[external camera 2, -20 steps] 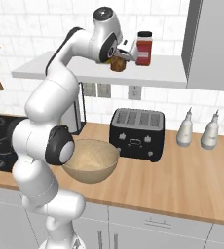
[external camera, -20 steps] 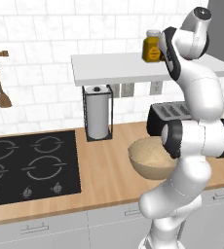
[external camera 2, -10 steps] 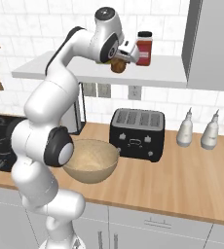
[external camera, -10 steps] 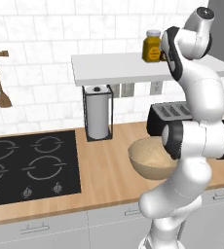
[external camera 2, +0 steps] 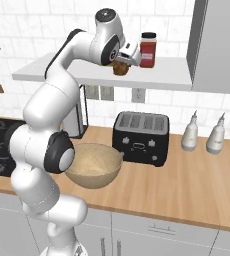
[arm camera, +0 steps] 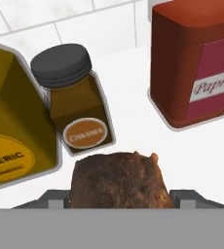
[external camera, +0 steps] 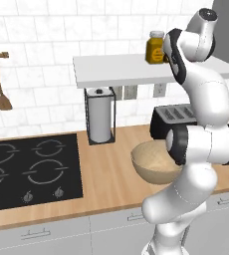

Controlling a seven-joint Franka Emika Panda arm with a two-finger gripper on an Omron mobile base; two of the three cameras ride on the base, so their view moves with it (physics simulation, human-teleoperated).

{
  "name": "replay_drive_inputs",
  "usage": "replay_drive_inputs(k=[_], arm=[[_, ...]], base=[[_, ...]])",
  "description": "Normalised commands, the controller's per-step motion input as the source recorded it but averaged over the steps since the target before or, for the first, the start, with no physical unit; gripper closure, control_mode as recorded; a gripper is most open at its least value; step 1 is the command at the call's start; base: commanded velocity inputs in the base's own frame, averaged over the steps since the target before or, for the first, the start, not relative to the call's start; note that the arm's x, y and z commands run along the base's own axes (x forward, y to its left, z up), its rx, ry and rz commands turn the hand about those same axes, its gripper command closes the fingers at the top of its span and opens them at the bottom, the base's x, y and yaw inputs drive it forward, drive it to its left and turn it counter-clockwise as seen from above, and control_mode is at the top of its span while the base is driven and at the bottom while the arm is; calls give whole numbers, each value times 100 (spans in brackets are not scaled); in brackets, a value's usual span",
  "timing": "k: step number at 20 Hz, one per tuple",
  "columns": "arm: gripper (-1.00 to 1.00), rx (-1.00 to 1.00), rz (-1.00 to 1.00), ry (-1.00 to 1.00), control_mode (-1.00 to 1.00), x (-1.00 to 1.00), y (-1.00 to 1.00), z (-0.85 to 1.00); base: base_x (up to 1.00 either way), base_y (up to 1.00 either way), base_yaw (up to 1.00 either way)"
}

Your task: Open the cabinet, pick up the bread from the cabinet and place it in the basket. Then move the basket to the dining counter.

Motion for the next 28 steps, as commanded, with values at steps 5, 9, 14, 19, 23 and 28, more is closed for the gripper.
replay_drive_inputs(k=[5,9,14,19,23,28], arm=[[100,0,0,0,-100,20,-1,-73],[100,6,0,-3,-100,-15,0,-24],[100,14,1,-14,-100,-100,0,1],[100,13,0,-6,-100,-100,0,0],[100,13,0,-3,-100,-100,3,0],[100,6,0,1,-100,-100,17,-1]], base=[[0,0,0],[0,0,0],[0,0,0],[0,0,0],[0,0,0],[0,0,0]])
